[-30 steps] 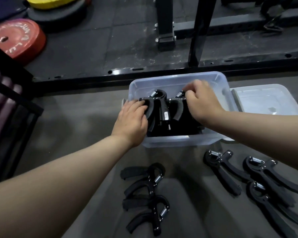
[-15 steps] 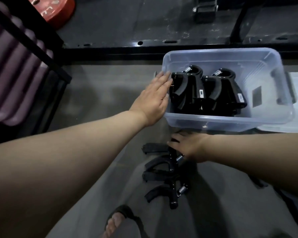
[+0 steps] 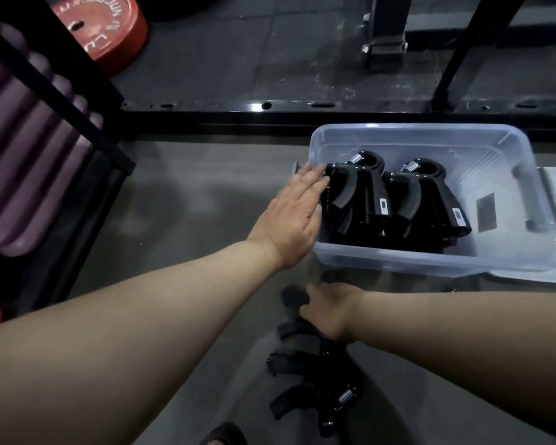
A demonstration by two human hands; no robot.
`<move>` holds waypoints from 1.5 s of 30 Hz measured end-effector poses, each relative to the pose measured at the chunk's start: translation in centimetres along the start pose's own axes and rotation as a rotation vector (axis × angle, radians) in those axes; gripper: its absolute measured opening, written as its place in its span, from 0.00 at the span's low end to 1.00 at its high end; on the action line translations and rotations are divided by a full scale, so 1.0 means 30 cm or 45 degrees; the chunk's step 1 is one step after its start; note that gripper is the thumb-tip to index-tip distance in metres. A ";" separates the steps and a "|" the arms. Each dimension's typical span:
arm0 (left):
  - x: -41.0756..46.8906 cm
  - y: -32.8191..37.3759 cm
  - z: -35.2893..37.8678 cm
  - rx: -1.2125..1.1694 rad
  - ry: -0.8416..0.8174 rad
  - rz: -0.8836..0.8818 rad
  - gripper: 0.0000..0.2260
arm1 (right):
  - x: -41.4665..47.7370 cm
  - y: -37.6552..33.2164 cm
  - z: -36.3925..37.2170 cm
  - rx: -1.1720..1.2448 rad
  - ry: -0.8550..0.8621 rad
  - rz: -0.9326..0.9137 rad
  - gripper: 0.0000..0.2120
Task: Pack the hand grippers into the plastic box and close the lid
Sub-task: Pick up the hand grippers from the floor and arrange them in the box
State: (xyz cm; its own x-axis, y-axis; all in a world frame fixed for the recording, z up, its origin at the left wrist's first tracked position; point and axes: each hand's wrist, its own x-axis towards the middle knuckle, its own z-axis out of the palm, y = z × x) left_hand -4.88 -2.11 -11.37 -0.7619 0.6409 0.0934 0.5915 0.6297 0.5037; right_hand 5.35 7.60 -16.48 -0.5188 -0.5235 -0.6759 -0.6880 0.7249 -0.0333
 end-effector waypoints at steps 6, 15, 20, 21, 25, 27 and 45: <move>-0.001 0.002 0.003 0.002 0.022 0.016 0.24 | -0.042 0.057 0.028 -0.148 0.165 0.042 0.18; -0.003 0.007 0.002 -0.005 0.049 0.020 0.23 | -0.026 0.117 0.139 -0.366 0.468 -0.385 0.11; -0.005 0.012 0.000 -0.005 0.056 0.023 0.23 | -0.092 0.133 0.143 -0.415 0.619 -0.500 0.18; -0.004 0.012 0.001 -0.005 0.053 0.020 0.23 | -0.113 0.132 0.134 -0.463 0.597 -0.533 0.19; -0.008 0.008 0.005 0.002 0.030 0.000 0.24 | -0.207 0.138 0.137 -0.303 0.619 -0.643 0.14; -0.007 0.006 0.002 0.011 0.029 0.005 0.24 | -0.264 0.127 0.126 -0.105 0.669 -0.522 0.17; 0.081 0.066 -0.019 -0.298 0.373 -0.173 0.23 | -0.424 0.430 -0.243 2.622 1.348 0.707 0.17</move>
State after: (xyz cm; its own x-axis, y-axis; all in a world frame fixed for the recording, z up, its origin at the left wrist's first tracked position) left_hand -5.71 0.44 -9.65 -0.8920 0.3850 0.2370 0.4301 0.5613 0.7071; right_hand -0.63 20.36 -2.94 -0.8392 0.3196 -0.4400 0.3966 -0.1939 -0.8973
